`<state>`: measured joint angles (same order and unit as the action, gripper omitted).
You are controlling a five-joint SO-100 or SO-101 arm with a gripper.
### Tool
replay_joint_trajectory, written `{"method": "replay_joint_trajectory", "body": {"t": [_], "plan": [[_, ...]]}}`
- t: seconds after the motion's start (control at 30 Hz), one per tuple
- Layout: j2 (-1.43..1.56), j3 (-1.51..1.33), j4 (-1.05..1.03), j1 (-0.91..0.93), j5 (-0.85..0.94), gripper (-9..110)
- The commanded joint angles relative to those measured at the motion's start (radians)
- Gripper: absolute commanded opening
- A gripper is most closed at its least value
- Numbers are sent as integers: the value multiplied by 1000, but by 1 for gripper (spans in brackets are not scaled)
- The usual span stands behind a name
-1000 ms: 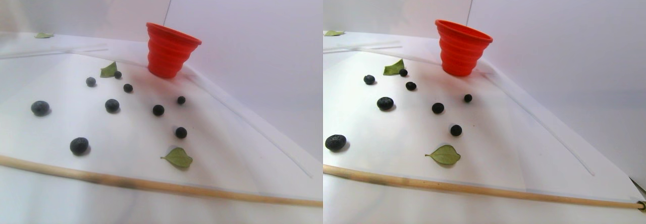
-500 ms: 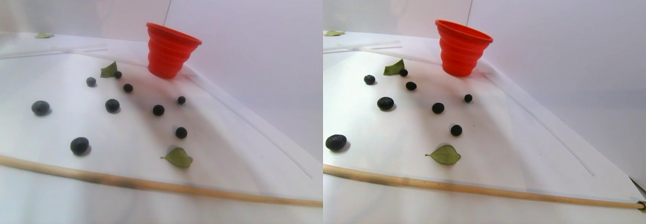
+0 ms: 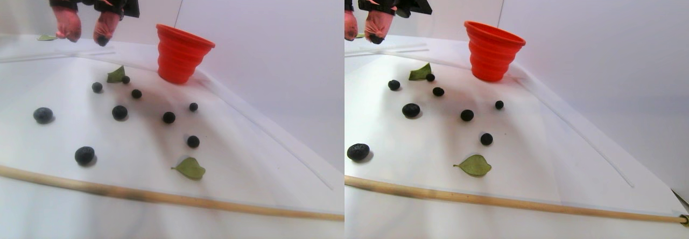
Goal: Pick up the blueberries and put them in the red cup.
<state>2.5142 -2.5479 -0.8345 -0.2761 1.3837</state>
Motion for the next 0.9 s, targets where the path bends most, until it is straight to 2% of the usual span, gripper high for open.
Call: {"method": "replay_joint_trajectory", "body": {"t": [0.0, 0.4, 0.87], "plan": [[-3, -3, 40, 35, 35, 13], [-115, -17, 199, 80, 74, 14], [-253, -49, 422, 43, 43, 16]]}}
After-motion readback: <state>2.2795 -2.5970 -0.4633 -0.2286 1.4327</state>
